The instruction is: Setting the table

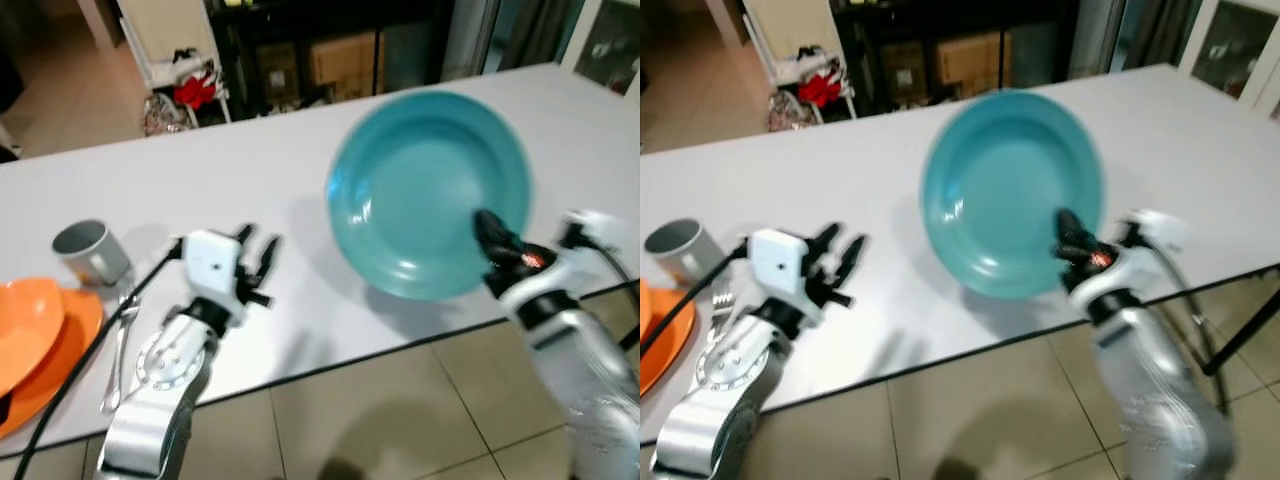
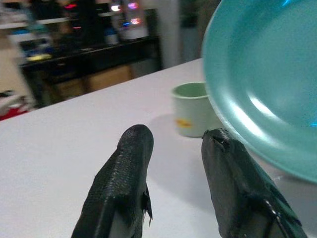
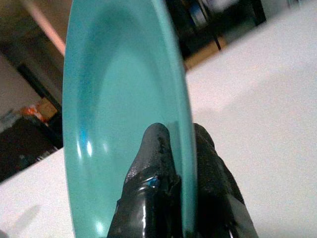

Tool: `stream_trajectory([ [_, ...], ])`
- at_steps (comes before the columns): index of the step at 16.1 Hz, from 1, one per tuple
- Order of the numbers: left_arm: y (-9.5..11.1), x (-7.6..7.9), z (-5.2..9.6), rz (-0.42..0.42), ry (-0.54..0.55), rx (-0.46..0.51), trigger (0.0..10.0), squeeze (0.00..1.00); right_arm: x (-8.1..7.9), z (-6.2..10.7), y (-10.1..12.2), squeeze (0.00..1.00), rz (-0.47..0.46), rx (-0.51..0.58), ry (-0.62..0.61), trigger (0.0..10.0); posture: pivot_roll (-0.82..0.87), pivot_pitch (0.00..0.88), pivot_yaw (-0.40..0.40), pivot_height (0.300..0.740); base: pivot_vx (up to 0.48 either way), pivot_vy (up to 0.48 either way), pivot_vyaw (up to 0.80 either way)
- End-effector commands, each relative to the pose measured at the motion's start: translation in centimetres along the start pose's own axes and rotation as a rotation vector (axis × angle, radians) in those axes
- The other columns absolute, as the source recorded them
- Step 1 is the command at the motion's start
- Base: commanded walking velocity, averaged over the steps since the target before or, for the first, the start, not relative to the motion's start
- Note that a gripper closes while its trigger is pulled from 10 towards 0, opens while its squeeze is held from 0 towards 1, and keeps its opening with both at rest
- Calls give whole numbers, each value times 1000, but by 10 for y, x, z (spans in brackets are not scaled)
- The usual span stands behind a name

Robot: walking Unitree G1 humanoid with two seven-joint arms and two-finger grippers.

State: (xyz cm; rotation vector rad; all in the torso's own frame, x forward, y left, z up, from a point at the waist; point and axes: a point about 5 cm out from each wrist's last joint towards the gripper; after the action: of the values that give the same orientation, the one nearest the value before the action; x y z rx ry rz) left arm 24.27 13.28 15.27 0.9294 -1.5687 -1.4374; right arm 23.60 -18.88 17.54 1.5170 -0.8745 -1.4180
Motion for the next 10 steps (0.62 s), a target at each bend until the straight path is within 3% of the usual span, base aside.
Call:
stream_trajectory([
  [1,8,-1,7,-5,-75,-26,10000,0,0,-1,1,0,-142,-7,26,10000,-59,0,88,740,0,0,0],
  [5,8,10,12,1,-221,-112,10000,0,10,2,-8,0,-303,-115,-10,10000,-75,0,95,740,0,0,0],
  [8,6,8,14,-16,-228,-149,10000,0,12,7,-21,0,-258,-311,-13,10000,-89,0,104,740,0,0,0],
  [10,5,10,15,-31,-253,-178,10000,0,19,13,-31,0,-320,-416,-73,10000,-82,0,95,740,0,0,0],
])
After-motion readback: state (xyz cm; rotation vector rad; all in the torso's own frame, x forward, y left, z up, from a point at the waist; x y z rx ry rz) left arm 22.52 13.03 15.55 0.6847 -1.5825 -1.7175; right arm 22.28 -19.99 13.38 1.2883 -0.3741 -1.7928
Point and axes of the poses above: a point about 5 cm out from each wrist's last joint towards the gripper, its own z axis pointing back from the gripper into the wrist, its own y axis along the axis of the wrist's last joint, x = y × z, and after that the axes turned 8 degrees about z, right-handed
